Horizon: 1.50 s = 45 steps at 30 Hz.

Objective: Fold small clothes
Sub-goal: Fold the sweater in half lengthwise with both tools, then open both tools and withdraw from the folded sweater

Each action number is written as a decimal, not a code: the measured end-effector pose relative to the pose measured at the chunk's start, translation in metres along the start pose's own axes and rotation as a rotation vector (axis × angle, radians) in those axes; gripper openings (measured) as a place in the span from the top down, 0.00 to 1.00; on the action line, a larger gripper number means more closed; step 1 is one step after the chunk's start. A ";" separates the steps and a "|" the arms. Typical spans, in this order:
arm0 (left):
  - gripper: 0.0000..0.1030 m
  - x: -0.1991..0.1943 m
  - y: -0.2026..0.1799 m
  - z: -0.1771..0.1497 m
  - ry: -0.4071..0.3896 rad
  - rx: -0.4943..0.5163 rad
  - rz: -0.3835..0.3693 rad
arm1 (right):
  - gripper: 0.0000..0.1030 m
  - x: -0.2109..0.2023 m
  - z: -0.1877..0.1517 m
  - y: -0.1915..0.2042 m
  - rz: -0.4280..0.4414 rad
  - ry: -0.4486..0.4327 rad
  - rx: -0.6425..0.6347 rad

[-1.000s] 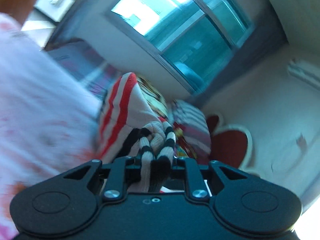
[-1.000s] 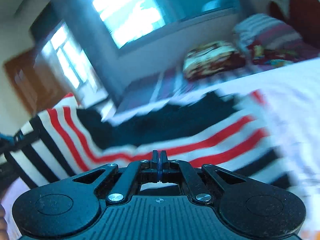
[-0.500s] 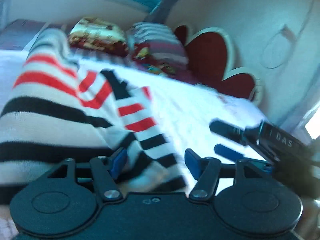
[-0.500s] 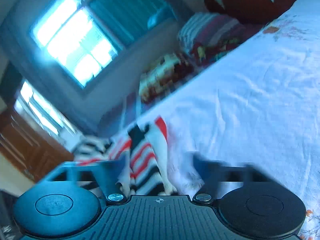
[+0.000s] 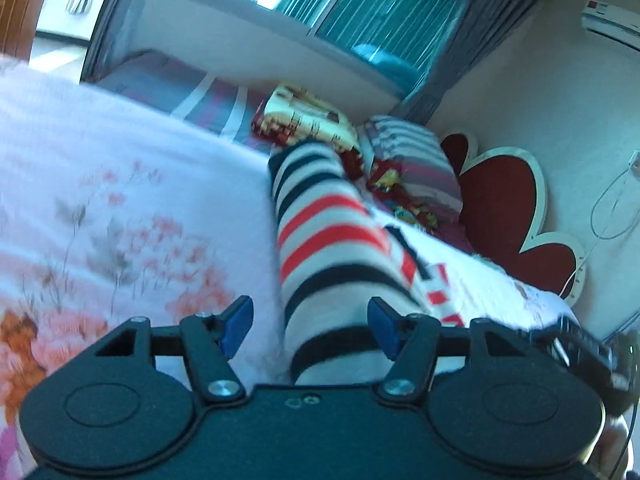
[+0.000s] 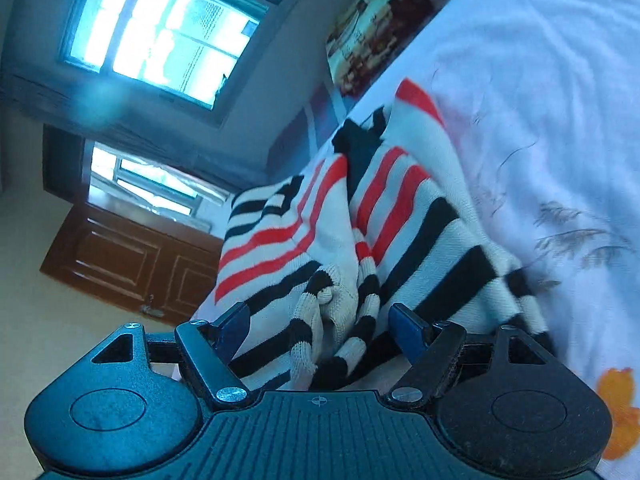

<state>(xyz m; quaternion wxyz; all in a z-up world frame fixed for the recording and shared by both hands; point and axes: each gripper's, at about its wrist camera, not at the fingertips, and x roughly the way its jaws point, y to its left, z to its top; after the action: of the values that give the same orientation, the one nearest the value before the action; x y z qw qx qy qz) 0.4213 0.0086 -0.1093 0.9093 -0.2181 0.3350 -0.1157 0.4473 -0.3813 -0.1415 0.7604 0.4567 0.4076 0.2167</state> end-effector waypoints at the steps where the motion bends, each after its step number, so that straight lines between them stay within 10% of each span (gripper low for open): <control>1: 0.40 -0.002 0.006 -0.002 0.004 -0.010 -0.001 | 0.37 0.007 0.002 0.002 -0.003 0.014 -0.012; 8: 0.40 -0.006 0.028 0.012 -0.052 -0.115 -0.068 | 0.77 0.040 -0.003 0.032 -0.170 0.029 -0.305; 18: 0.39 0.035 -0.030 0.021 0.041 0.106 -0.023 | 0.79 -0.004 -0.050 0.068 -0.379 -0.188 -0.825; 23: 0.34 0.068 -0.064 0.001 0.108 0.253 0.101 | 0.79 0.008 -0.037 0.007 -0.346 -0.117 -0.532; 32: 0.36 0.050 -0.050 0.019 0.056 0.237 0.056 | 0.66 -0.022 -0.024 0.009 -0.289 -0.169 -0.503; 40: 0.38 0.071 -0.025 0.052 0.064 0.187 0.055 | 0.66 0.006 0.073 -0.005 -0.184 -0.128 -0.282; 45: 0.38 0.095 -0.025 0.056 0.099 0.206 0.030 | 0.66 0.020 0.082 0.001 -0.266 -0.136 -0.398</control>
<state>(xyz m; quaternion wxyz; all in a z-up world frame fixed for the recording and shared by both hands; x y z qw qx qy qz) 0.5278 -0.0290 -0.1128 0.9109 -0.1127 0.3689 -0.1465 0.5260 -0.4088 -0.1284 0.8830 0.2537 0.3612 0.1595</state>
